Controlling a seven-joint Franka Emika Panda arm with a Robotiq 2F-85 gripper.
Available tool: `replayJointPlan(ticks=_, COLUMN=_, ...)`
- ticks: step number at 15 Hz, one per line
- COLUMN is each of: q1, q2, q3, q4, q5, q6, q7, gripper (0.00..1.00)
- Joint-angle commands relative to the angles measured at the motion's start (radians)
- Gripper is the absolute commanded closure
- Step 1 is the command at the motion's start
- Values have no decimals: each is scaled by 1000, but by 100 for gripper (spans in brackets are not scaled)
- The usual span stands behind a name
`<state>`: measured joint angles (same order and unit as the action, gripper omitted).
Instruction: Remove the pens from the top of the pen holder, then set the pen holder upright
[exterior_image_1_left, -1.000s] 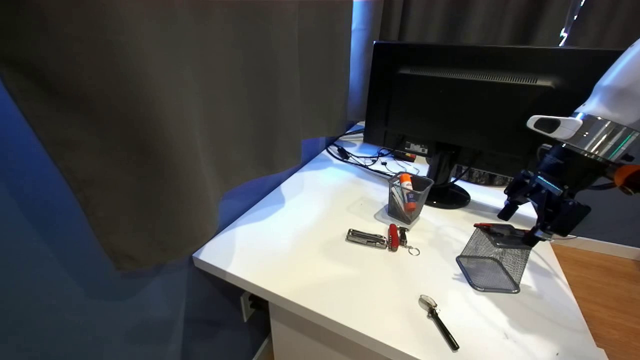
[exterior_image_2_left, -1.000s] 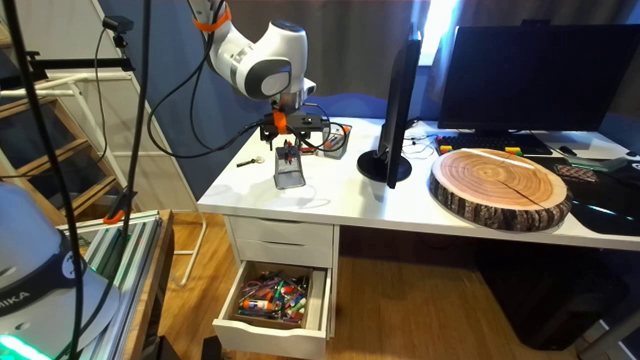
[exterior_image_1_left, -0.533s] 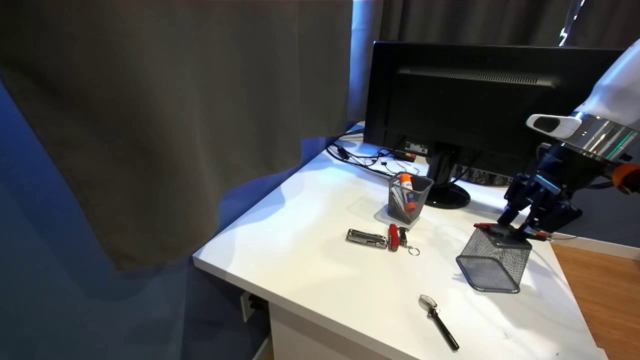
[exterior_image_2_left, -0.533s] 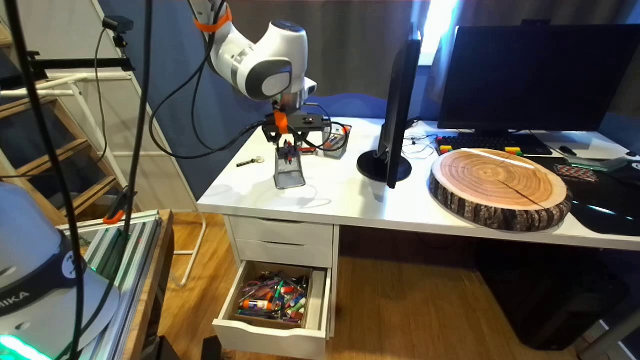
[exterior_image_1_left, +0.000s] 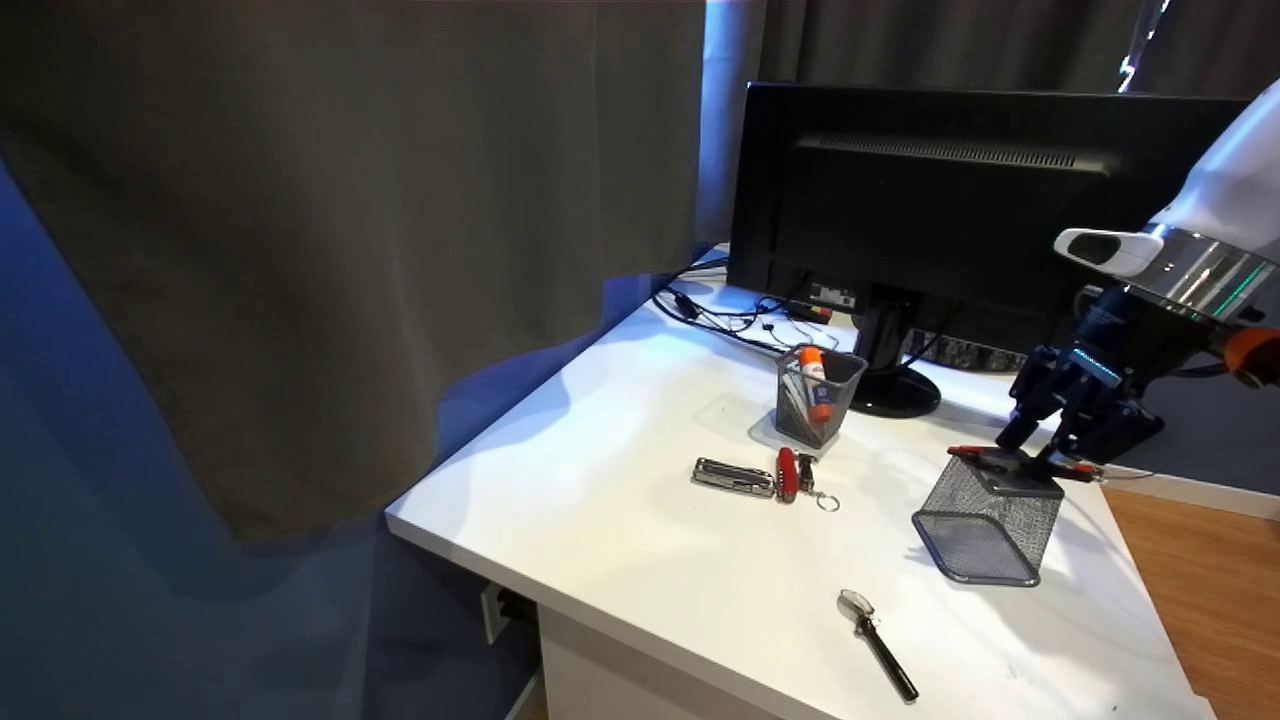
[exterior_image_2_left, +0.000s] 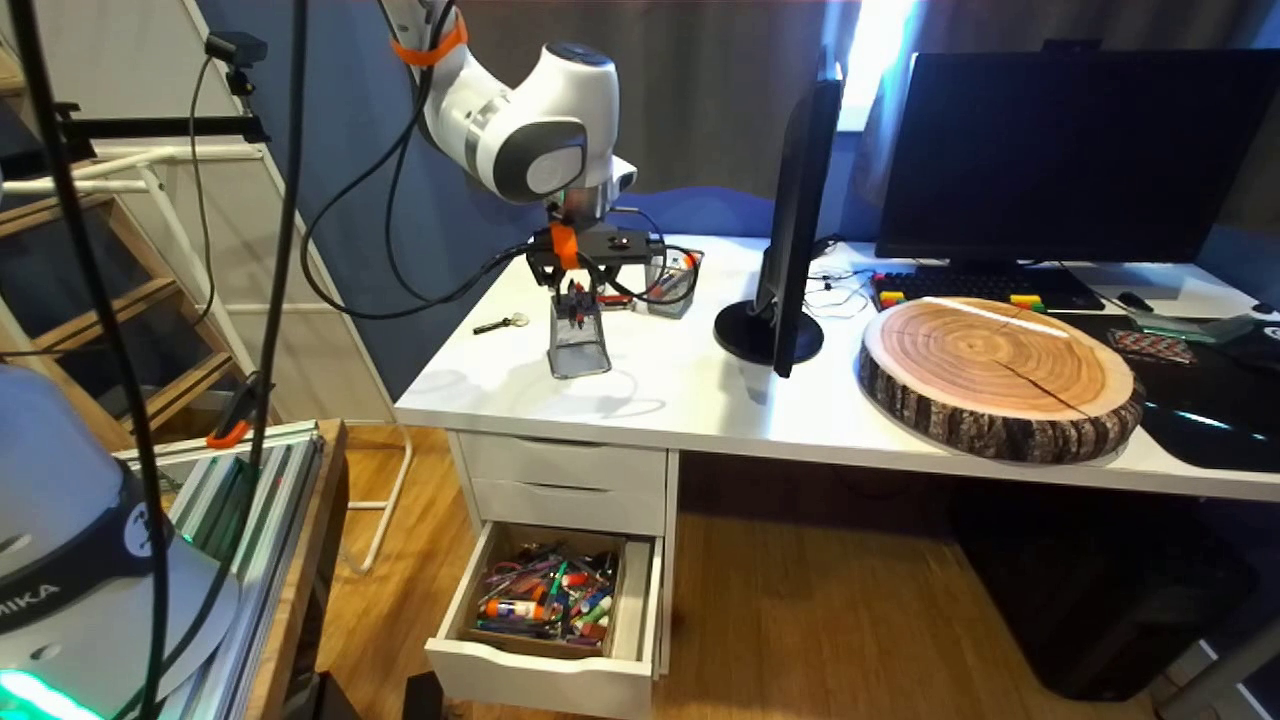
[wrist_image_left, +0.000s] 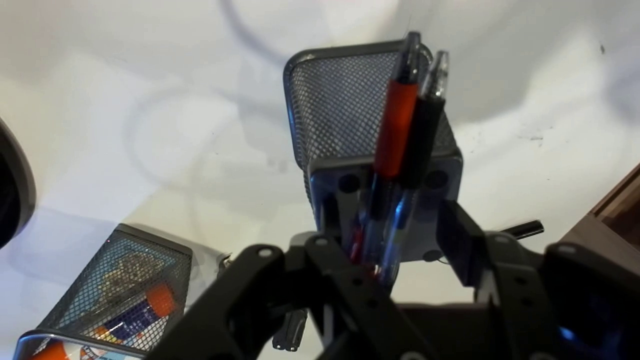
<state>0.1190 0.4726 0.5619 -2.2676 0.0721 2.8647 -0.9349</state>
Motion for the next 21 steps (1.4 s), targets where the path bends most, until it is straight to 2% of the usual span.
replayJointPlan(ticks=1, q1=-17, q2=28, q3=14, q4=15, q5=-27, q6=23, q7=-3, gripper=46)
replayJointPlan(ticks=6, q1=-20, q2=37, q3=16, q4=21, q5=-31, q6=31, q7=-4, gripper=47)
replayJointPlan(ticks=7, q1=-23, q2=37, q3=19, q4=20, q5=-30, q6=31, q7=-6, gripper=52)
replayJointPlan(ticks=8, q1=-24, q2=37, q3=19, q4=20, q5=-30, q6=30, q7=-6, gripper=72)
replayJointPlan(ticks=9, q1=-25, q2=37, q3=19, q4=20, q5=-31, q6=32, q7=-6, gripper=76)
replayJointPlan(ticks=12, q1=-30, q2=36, q3=20, q4=20, q5=-34, q6=34, q7=-6, gripper=98)
replayJointPlan(ticks=13, q1=-31, q2=36, q3=21, q4=20, q5=-34, q6=35, q7=-6, gripper=100)
replayJointPlan(ticks=15, q1=-35, q2=36, q3=25, q4=20, q5=-35, q6=34, q7=-7, gripper=96)
replayJointPlan(ticks=21, q1=-30, q2=-22, q3=8, q4=15, q5=-59, q6=3, q7=10, gripper=96)
